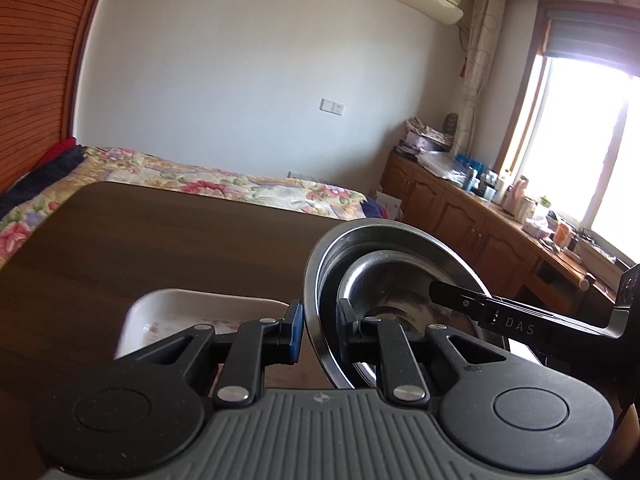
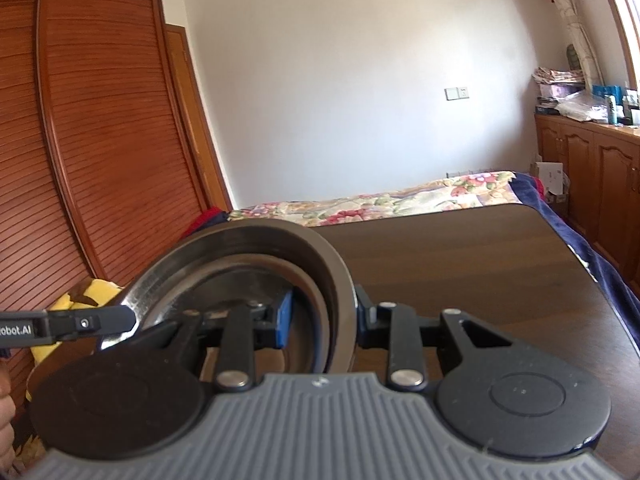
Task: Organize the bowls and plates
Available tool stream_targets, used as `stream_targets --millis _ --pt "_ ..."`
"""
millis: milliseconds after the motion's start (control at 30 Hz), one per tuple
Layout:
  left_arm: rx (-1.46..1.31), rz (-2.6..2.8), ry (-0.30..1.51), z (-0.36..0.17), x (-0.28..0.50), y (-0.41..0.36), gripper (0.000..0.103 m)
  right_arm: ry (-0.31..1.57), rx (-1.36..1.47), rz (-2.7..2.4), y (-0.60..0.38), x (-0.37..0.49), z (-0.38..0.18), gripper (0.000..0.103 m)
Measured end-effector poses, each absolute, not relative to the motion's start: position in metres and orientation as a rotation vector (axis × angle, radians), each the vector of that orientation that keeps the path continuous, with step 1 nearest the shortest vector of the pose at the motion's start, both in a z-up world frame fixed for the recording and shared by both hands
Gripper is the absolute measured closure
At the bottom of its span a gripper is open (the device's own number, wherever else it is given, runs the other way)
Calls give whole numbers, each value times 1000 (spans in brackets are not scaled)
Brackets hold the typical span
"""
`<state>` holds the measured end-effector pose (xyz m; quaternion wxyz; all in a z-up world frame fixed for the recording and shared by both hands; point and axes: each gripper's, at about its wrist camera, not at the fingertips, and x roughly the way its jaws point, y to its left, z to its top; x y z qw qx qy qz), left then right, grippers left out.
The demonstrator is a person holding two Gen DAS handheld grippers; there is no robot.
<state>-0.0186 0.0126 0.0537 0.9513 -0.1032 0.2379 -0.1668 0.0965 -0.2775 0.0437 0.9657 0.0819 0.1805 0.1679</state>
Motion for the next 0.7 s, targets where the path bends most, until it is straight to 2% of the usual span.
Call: stream_targets --millis 700 --pt "-296 -214 473 58 -30 82 85 405 125 469 -210 102 54 70"
